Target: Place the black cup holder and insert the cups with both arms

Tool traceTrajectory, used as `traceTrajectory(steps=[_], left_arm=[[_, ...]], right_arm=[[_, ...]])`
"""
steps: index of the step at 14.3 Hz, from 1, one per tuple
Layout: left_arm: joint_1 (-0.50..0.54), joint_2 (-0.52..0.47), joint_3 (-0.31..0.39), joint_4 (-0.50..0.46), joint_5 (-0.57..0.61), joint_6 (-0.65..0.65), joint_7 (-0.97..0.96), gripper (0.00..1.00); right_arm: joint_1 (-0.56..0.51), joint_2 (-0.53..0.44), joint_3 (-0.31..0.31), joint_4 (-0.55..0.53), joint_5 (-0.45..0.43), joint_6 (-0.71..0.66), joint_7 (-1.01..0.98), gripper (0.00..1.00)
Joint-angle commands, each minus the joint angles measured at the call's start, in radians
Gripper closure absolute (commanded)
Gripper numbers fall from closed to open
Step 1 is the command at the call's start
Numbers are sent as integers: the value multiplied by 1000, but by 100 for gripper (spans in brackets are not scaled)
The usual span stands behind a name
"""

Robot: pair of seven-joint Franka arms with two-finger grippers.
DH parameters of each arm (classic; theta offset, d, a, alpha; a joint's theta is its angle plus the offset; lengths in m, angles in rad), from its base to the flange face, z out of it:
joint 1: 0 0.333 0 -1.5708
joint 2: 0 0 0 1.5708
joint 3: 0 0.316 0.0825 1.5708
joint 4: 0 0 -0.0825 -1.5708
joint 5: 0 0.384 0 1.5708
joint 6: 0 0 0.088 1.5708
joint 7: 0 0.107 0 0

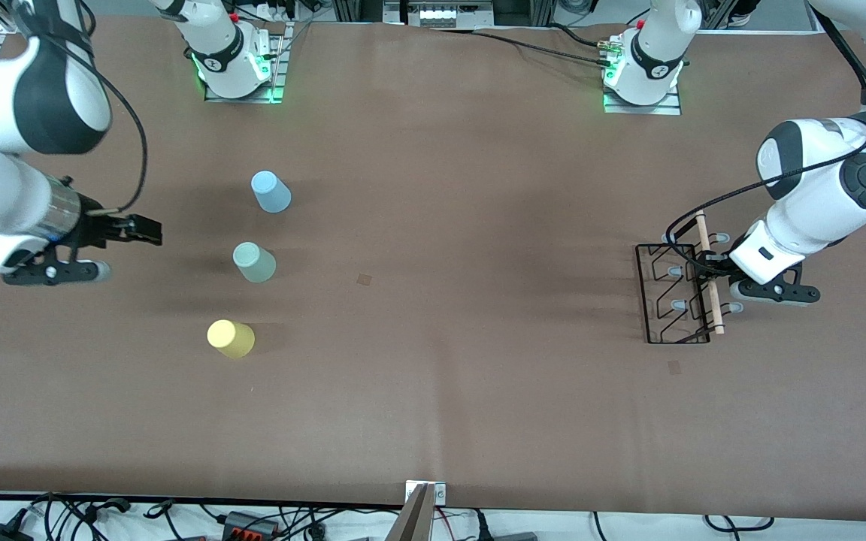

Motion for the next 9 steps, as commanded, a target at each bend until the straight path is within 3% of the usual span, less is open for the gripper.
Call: traceTrajectory(steps=[1, 4, 7, 9], left_arm=[[-2, -29, -7, -20, -1, -41, -43, 61], [-4, -27, -7, -17, -1, -64, -48, 98], [-5, -35, -36, 16, -2, -86, -54, 99], [-7, -35, -86, 114, -5, -193, -92, 99]], right_arm=[[26, 52, 2, 5, 2, 48, 15, 0], [72, 86, 2, -46, 4, 123, 104, 0], [114, 80, 3, -218, 4, 321, 184, 0], [131, 86, 8, -299, 4, 429, 241, 0]])
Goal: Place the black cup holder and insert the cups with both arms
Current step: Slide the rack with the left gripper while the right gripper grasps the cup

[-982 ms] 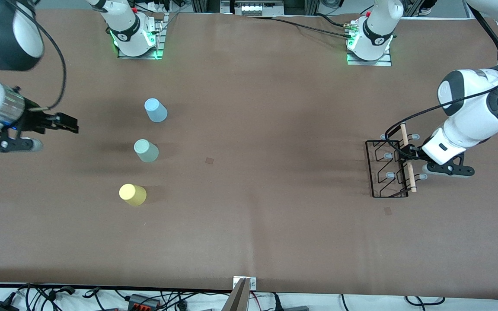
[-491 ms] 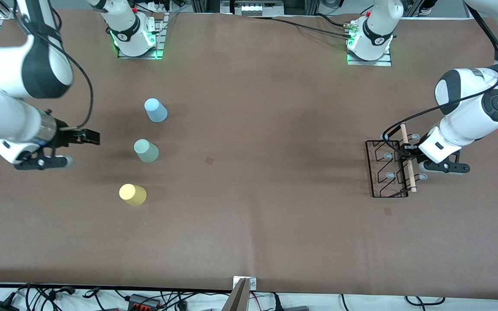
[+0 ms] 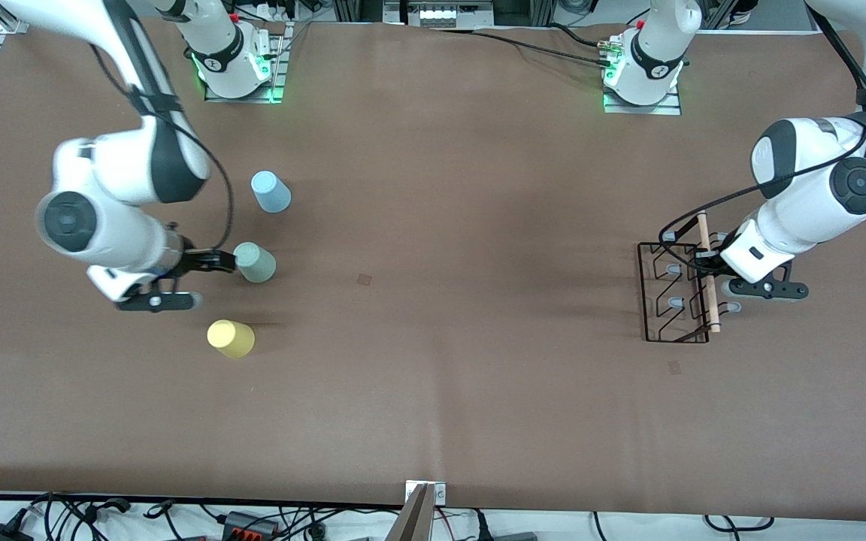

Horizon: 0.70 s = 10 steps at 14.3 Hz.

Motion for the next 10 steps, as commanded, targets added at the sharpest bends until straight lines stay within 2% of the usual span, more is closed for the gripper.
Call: traceTrajectory(steps=[1, 3, 5, 8, 10], left_arm=[[-5, -20, -95, 169, -5, -206, -86, 99], [-8, 20, -186, 294, -2, -305, -172, 98], [-18, 51, -267, 358, -1, -309, -246, 97], [-131, 124, -286, 465, 0, -314, -325, 99], [-223, 193, -286, 542, -1, -313, -460, 99]], right_arm=[[31, -10, 5, -131, 3, 135, 80, 0], [40, 17, 5, -139, 4, 160, 119, 0], [40, 30, 5, -144, 30, 158, 122, 0], [37, 33, 5, -165, 81, 147, 125, 0], [37, 33, 5, -173, 81, 147, 125, 0]])
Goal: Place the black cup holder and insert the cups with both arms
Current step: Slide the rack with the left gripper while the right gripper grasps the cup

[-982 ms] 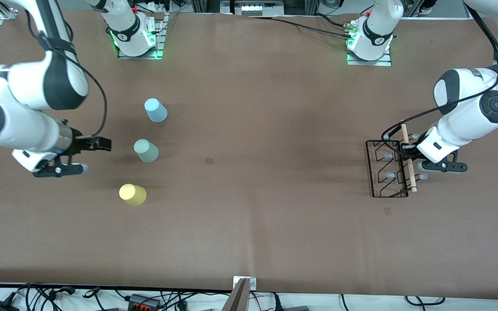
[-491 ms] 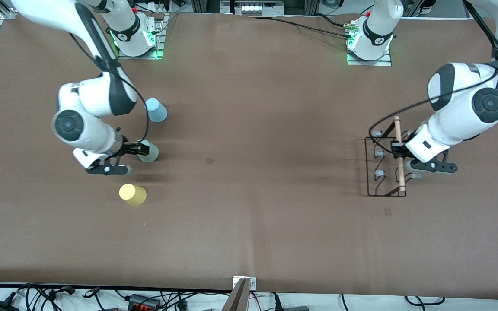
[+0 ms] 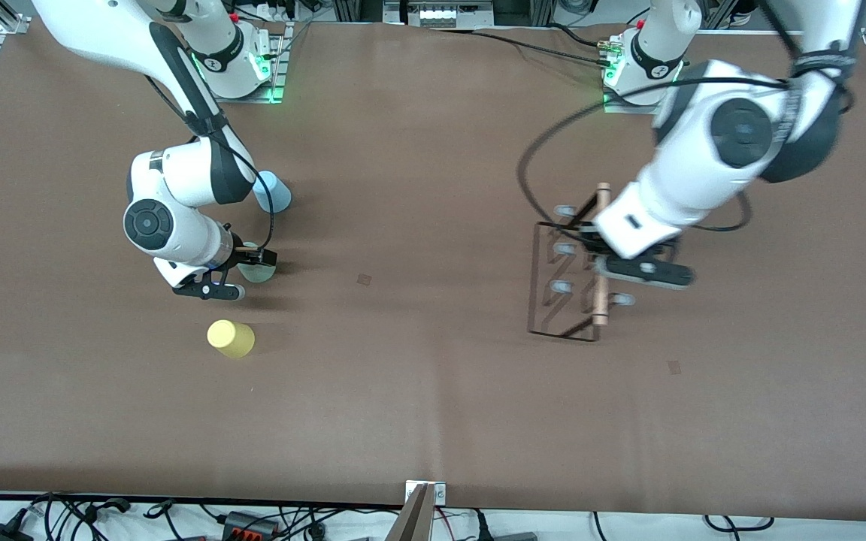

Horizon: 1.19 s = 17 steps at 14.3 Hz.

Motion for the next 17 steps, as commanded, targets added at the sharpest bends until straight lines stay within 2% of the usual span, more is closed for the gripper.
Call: traceTrajectory(steps=[1, 6, 7, 8, 9, 10, 11, 14, 17], left_arm=[[-105, 146, 0, 186, 0, -32, -149, 99], [-286, 367, 17, 415, 6, 26, -316, 99], [-312, 387, 29, 421, 6, 61, -351, 99], [-336, 401, 34, 423, 6, 105, -382, 99], [-361, 413, 48, 423, 6, 135, -405, 99], [-384, 422, 57, 423, 6, 138, -422, 99], [-412, 431, 80, 423, 6, 141, -440, 99], [-488, 450, 134, 424, 6, 159, -460, 99], [-510, 456, 140, 423, 9, 159, -485, 98]], right_arm=[[-4, -9, 1, -35, 21, 5, 8, 0], [-9, -1, 1, -43, 21, -1, 8, 0], [-13, -1, 1, -38, 19, -1, 7, 10], [-13, -1, 0, -35, 19, -1, 7, 33], [-13, -1, 0, -33, 19, -4, 5, 51], [-13, -3, 0, -32, 19, -12, 5, 66], [-12, -4, 0, -18, 21, -25, 5, 72], [-12, -9, -2, 133, 21, -204, 0, 76], [-13, -8, -3, 297, 21, -370, -1, 76]])
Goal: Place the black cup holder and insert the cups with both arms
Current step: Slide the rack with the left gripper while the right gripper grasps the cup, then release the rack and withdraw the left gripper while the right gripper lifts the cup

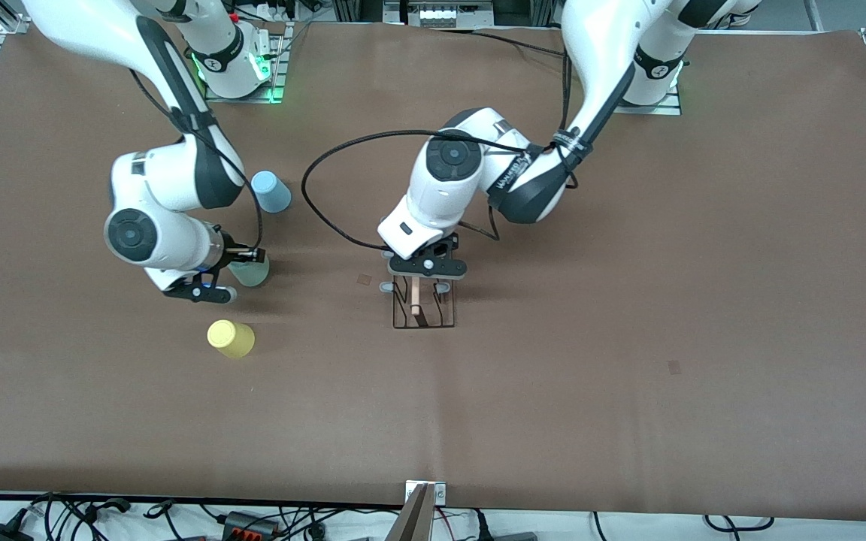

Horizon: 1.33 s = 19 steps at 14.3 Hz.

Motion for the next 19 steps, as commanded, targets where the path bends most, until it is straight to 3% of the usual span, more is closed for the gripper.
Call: traceTrajectory(steps=[1, 3, 7, 9, 11, 14, 19], left_arm=[[-24, 13, 19, 42, 19, -8, -26, 97], [-24, 25, 19, 44, 30, -8, -43, 88], [-14, -2, 49, 47, 30, -21, -44, 53], [-4, -31, 78, 45, 35, -22, -32, 0], [8, -90, 109, 44, 30, -86, -32, 0], [117, -201, 125, 35, 32, -219, -30, 0], [386, -314, 119, 30, 32, -434, -20, 0]], right_arm=[[-4, 0, -1, 139, 16, -134, -6, 76], [-4, 2, -1, 164, 14, -148, -12, 76], [-4, 5, -2, 163, 14, -149, -15, 76], [-2, 4, -2, 164, 14, -148, -11, 76], [4, 4, 1, 169, 16, -149, -9, 76], [32, -4, 28, 196, 17, -167, 2, 76], [136, -3, 45, 287, 187, -243, 162, 76]])
